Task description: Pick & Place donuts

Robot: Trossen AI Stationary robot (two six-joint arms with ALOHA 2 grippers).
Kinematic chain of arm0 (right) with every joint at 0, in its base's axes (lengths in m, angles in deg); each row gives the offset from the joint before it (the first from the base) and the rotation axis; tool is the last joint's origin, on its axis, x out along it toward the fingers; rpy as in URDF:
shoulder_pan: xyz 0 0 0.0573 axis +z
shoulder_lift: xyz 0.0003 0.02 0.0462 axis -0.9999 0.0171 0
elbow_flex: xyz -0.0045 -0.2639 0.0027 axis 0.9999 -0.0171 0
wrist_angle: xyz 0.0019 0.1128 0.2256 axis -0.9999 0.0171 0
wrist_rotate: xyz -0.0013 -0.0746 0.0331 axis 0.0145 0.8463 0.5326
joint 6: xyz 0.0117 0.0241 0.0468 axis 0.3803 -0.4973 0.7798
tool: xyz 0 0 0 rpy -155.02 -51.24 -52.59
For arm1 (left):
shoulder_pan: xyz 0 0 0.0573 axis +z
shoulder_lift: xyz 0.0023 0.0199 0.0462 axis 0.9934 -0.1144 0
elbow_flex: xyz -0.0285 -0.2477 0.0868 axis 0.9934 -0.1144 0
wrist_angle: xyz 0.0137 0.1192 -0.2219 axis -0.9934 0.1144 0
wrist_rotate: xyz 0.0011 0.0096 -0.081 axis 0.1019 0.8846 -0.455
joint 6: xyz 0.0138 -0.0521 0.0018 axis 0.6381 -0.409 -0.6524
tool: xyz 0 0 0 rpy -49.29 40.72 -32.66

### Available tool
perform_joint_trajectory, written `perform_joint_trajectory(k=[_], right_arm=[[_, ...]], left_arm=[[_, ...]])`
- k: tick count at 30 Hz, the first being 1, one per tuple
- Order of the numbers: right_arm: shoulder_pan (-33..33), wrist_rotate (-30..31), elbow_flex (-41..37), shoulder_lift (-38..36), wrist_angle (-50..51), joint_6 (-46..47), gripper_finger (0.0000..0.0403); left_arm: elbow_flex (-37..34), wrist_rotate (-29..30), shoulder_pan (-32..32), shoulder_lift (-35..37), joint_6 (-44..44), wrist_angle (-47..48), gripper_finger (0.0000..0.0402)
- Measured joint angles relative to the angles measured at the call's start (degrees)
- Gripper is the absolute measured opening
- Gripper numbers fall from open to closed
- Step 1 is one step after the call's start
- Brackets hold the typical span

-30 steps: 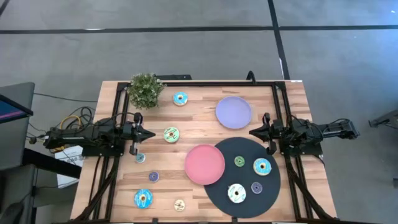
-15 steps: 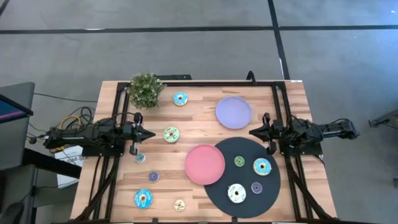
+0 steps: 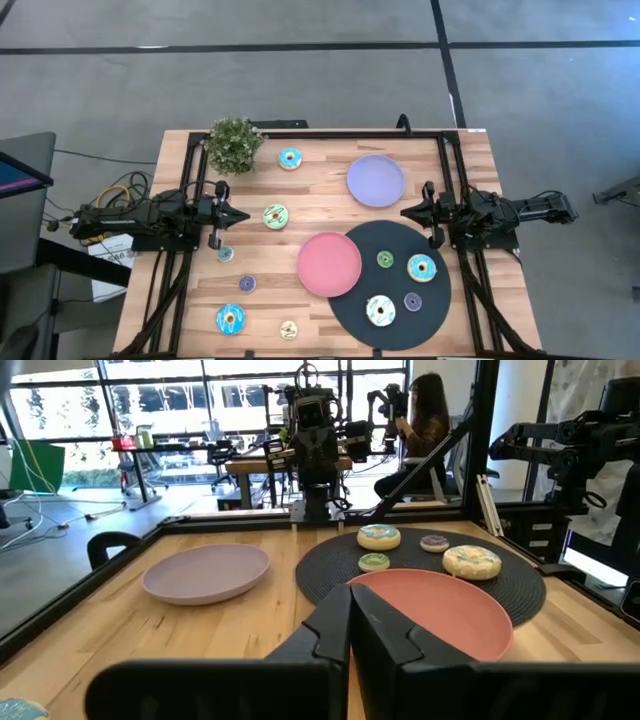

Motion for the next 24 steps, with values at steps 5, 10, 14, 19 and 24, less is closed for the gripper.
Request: perform_joint_trajectory(k=[5,10,14,19,24], right_arm=[[0.01,0.01,0.00,0.00,0.00,0.01,0.0000],[-0.01,0.01,-0.01,0.00,-0.01,-0.01,0.0000],[0.01,0.01,0.00,0.01,0.00,0.01,0.0000],[0.00,0.01,-0.01,0.00,0.00,0.00,0.0000],[-0.01,0.01,-0.02,-0.01,0.01,0.00,0.0000]], left_arm=[[-0.01,-0.17,0.00,0.00,-4.59,-0.68,0.0000],[0.01,4.18,0.03,-0.02,-14.78,-0.29,0.0000],[-0.01,4.20,0.02,0.00,-20.22,-0.47,0.0000],[0.01,5.32,0.02,0.00,-20.64,-3.28,0.0000],[2.14,5.64,-0.07,-0.62,-17.66,-7.59,0.0021]])
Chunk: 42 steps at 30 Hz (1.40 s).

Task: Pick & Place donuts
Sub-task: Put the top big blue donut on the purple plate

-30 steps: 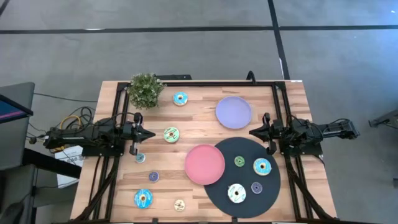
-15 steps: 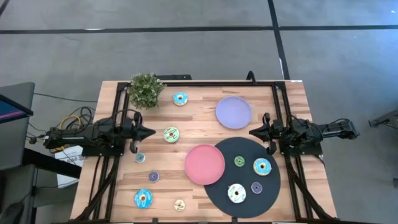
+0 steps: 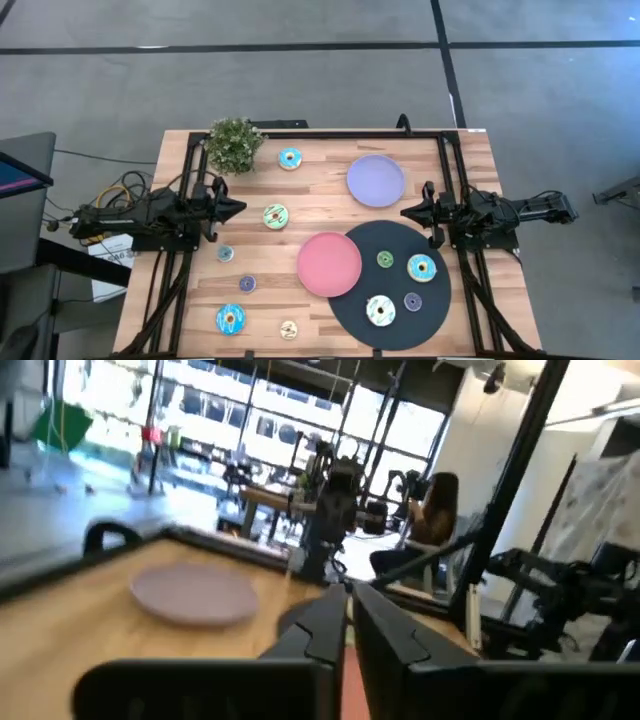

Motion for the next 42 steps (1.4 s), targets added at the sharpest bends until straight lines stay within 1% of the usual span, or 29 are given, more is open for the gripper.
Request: perform_joint_trajectory(k=[4,8,13,15,18,20,22,23,25,27,31,34,37,40,42], right_arm=[[0.01,0.00,0.02,0.02,0.00,0.00,0.0000],[0.02,-0.01,0.02,0.02,-0.02,0.01,0.0000],[0.02,-0.02,0.02,0.00,-0.02,-0.01,0.0000],[0.02,-0.02,0.02,0.02,-0.02,-0.01,0.0000],[0.01,0.00,0.02,0.01,-0.01,0.01,0.0000],[0.01,0.00,0.01,0.00,-0.01,0.00,0.0000],[0.00,-0.02,0.02,0.00,0.00,-0.01,0.0000],[0.00,0.00,0.02,0.02,0.00,0.01,0.0000],[0.01,-0.02,0.02,0.00,-0.01,-0.01,0.0000],[0.01,0.00,0.02,0.00,0.00,0.00,0.0000],[0.00,0.00,0.02,0.00,-0.02,0.01,0.0000],[0.00,0.00,0.02,0.00,-0.02,0.01,0.0000],[0.01,0.00,0.01,0.00,-0.01,0.00,0.0000],[0.02,0.00,0.02,0.00,-0.02,0.01,0.0000],[0.00,0.00,0.02,0.01,0.00,0.00,0.0000]], left_arm=[[4.81,3.14,0.00,-3.25,1.71,-1.31,0.0075],[9.66,5.86,0.00,-11.19,-0.83,-0.78,0.0150],[16.64,5.27,-0.52,-27.08,-5.93,-3.18,0.0245],[19.80,5.00,-1.28,-34.21,-7.21,-6.72,0.0275],[25.08,6.32,-2.01,-43.39,-7.60,-9.01,0.0309],[28.84,9.78,-2.05,-48.76,-6.23,-10.28,0.0322],[32.87,14.31,-1.99,-54.15,-8.64,-9.24,0.0327],[35.09,15.59,-1.55,-56.77,-10.17,-7.29,0.0327],[40.89,15.89,-0.16,-62.21,-12.14,-0.26,0.0325],[47.80,14.76,1.38,-67.76,-12.88,10.51,0.0322],[62.95,14.27,5.47,-80.45,-11.73,35.71,0.0317],[73.24,11.98,9.65,-89.67,-9.46,49.72,0.0316],[80.91,8.91,13.88,-98.31,-5.29,57.29,0.0316],[86.95,5.68,17.84,-105.47,-1.47,60.69,0.0316],[90.32,4.58,20.29,-109.13,-0.04,61.92,0.0316]])
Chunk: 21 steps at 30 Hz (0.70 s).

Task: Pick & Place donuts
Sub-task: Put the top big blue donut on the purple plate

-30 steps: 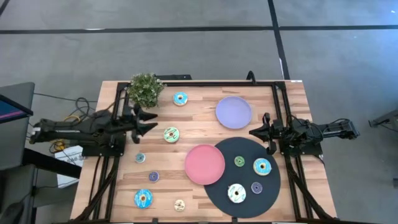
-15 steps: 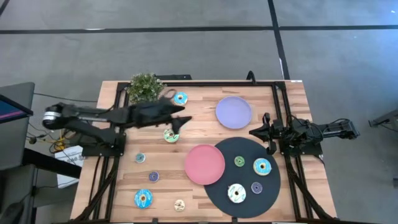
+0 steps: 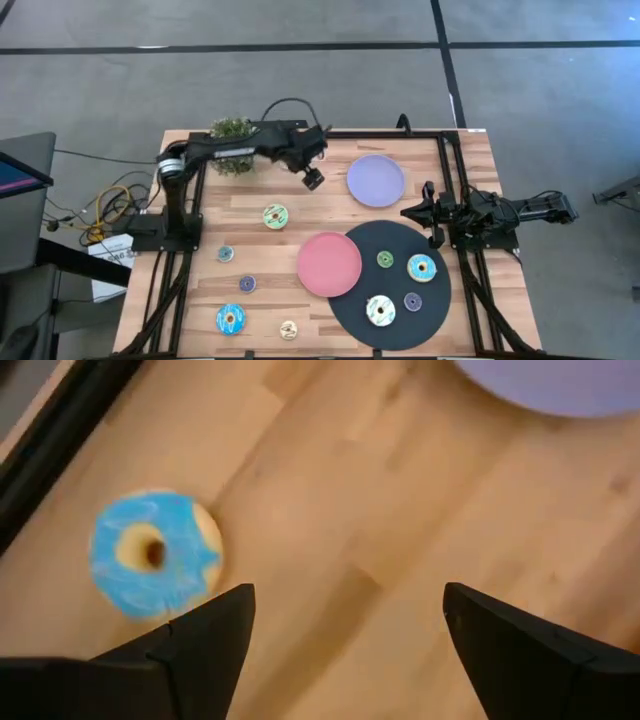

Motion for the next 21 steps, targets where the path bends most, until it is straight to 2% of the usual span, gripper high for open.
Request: perform_joint_trajectory(k=[5,11,21], right_arm=[[0.00,0.00,0.00,0.01,0.00,0.01,0.0000],[0.02,0.00,0.00,-0.01,-0.02,0.00,0.0000],[0.01,0.00,0.00,-0.01,-0.01,-0.01,0.0000]], left_arm=[[5.27,-2.40,5.29,-6.62,1.90,3.01,0.0316],[5.73,-7.43,9.71,-10.54,2.03,3.94,0.0316],[5.60,-6.39,12.58,-11.12,1.20,4.03,0.0316]])
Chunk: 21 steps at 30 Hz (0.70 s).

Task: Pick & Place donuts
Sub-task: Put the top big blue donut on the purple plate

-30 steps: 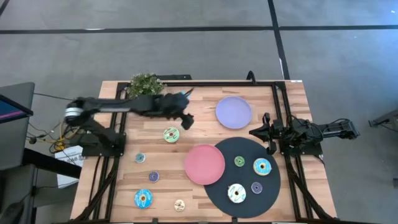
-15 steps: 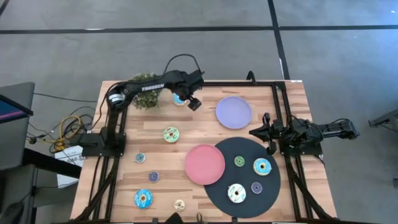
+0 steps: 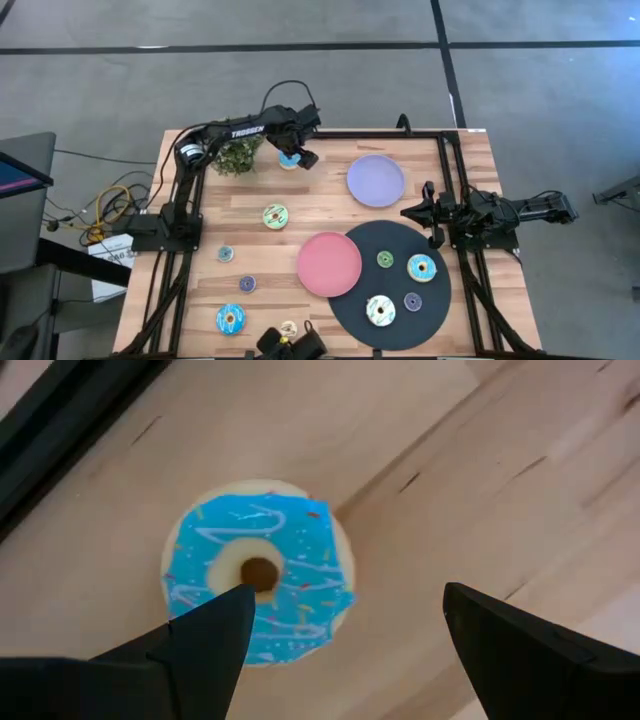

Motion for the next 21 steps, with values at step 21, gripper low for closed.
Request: perform_joint_trajectory(k=[21], right_arm=[[0.00,0.00,-0.02,0.00,0.00,0.02,0.0000]], left_arm=[[-0.24,1.65,-0.90,-5.45,-1.57,-1.38,0.0316]])
